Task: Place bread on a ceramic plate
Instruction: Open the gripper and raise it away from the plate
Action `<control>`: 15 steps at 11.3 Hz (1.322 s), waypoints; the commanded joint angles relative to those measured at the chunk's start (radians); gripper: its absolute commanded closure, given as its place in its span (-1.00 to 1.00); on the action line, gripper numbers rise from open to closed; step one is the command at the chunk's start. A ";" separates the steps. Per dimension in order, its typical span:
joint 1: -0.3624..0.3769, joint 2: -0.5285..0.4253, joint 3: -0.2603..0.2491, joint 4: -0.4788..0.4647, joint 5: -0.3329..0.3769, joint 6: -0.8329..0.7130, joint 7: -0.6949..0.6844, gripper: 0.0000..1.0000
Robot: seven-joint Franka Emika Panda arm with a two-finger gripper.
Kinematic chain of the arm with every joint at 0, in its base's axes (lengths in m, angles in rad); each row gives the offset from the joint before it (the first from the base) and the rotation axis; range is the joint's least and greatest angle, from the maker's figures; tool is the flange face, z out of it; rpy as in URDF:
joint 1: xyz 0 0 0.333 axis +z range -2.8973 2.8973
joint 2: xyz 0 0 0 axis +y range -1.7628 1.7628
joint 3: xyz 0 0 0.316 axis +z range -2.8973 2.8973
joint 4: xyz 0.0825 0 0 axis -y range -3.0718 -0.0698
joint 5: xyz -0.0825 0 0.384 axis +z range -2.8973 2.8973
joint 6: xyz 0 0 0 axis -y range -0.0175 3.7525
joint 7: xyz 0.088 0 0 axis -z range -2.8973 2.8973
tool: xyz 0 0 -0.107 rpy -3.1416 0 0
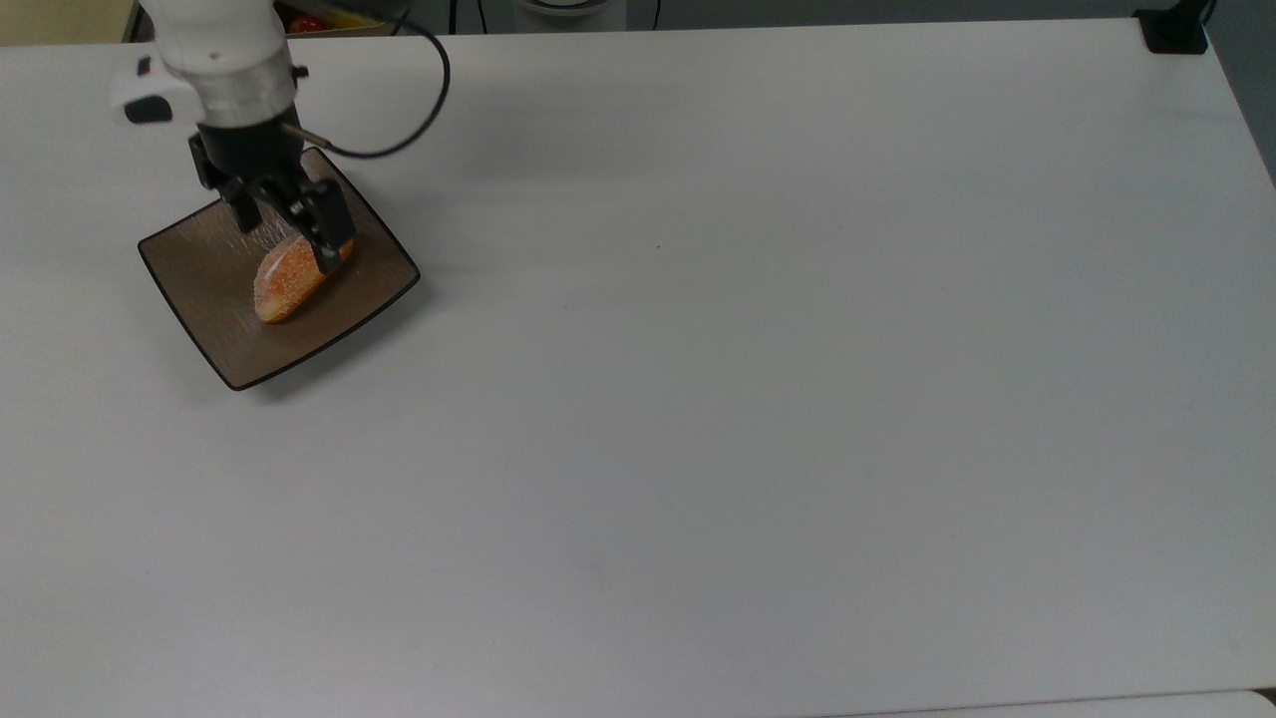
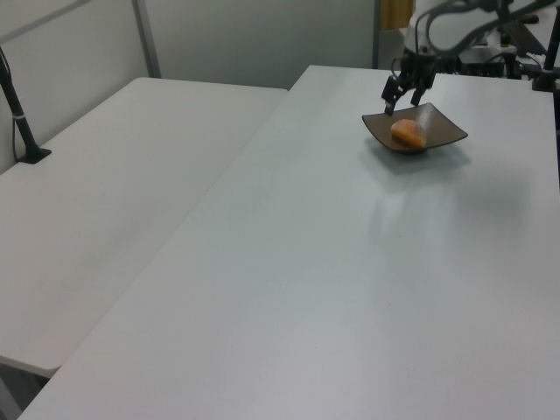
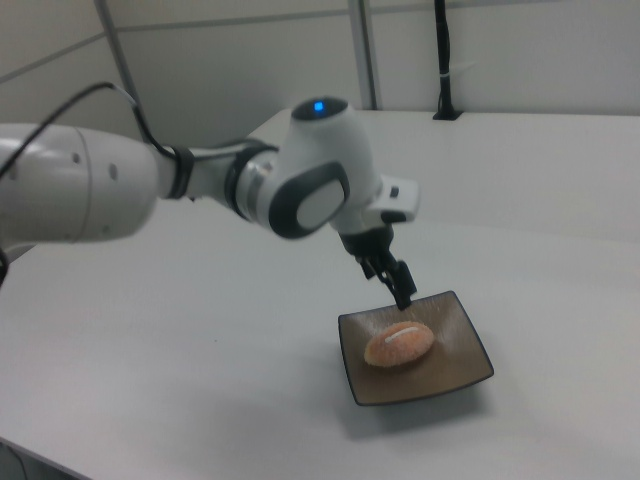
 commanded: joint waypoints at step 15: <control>0.332 -0.248 -0.007 0.076 -0.070 -0.495 -0.089 -1.00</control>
